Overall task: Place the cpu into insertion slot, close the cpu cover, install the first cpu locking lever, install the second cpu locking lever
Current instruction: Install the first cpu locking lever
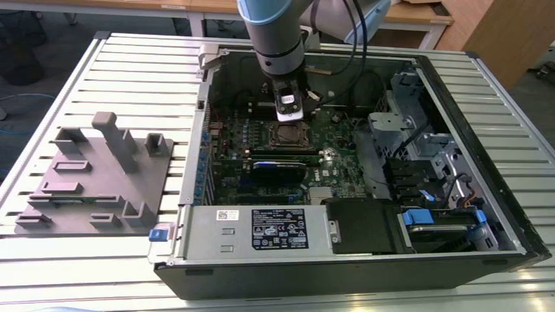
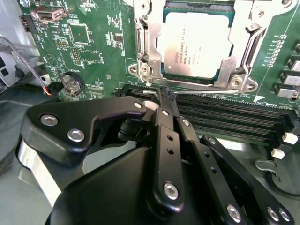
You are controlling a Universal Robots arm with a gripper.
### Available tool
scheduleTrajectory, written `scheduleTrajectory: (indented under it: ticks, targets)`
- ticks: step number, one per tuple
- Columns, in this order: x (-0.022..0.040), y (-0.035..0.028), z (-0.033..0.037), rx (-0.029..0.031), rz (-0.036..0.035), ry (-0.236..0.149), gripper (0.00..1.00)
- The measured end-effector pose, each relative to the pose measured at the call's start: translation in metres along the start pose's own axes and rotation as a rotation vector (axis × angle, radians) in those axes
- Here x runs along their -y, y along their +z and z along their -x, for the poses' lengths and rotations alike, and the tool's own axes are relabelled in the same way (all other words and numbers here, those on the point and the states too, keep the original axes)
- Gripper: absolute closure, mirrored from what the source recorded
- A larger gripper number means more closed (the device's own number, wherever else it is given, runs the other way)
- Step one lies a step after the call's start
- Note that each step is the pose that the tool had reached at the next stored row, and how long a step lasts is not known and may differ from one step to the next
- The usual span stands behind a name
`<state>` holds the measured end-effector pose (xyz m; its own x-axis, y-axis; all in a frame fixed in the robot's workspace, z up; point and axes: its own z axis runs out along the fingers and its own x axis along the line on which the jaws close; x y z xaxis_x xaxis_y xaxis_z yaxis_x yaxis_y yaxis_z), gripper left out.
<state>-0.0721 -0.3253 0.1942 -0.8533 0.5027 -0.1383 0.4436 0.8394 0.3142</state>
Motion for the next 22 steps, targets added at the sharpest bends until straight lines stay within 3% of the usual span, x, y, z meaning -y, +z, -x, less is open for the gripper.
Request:
scheduleTrajectory:
  ticks: [7, 22]
  targets:
    - [0.001, 0.0, -0.0017, -0.001, 0.0191, 0.003, 0.89]
    - [0.0025, 0.0033, -0.0029, -0.0014, 0.0229, 0.004, 0.89]
